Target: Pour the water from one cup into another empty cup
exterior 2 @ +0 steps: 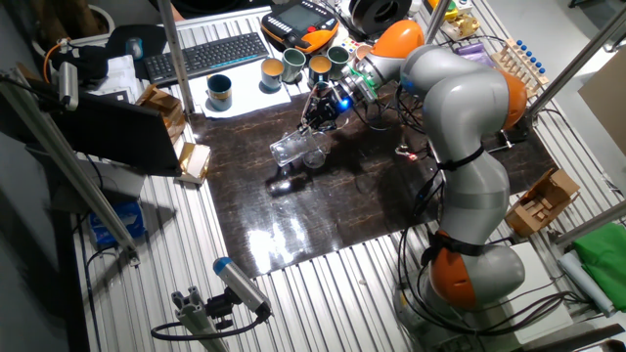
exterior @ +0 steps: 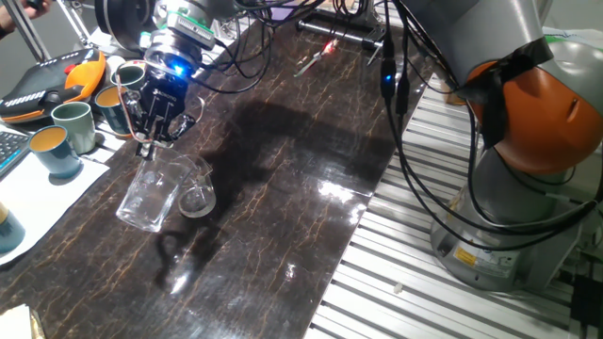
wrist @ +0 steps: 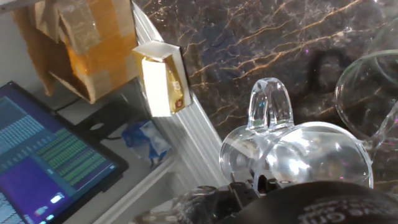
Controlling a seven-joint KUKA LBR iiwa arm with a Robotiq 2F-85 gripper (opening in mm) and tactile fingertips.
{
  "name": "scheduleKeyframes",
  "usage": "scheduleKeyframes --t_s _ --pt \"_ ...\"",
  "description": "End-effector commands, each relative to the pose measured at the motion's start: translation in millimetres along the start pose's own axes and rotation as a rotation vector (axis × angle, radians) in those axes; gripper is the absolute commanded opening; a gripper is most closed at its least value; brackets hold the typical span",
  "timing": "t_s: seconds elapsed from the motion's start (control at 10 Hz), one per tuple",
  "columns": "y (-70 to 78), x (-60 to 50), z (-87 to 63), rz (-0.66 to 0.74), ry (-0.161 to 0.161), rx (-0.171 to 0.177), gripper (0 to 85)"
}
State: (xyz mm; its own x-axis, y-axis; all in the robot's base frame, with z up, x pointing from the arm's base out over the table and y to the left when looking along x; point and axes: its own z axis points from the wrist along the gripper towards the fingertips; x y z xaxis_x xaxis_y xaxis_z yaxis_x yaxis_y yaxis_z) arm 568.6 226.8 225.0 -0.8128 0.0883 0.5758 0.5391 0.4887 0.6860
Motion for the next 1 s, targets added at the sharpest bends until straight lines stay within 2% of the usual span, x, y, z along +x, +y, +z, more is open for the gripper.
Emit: scheduleKeyframes --t_s 0.0,0.9 --pt "-0.1 -0.1 -0.2 0.003 0.007 -0.010 0.7" --pt "-0.6 -0.6 -3.1 0.023 0.056 -0.080 0.7"
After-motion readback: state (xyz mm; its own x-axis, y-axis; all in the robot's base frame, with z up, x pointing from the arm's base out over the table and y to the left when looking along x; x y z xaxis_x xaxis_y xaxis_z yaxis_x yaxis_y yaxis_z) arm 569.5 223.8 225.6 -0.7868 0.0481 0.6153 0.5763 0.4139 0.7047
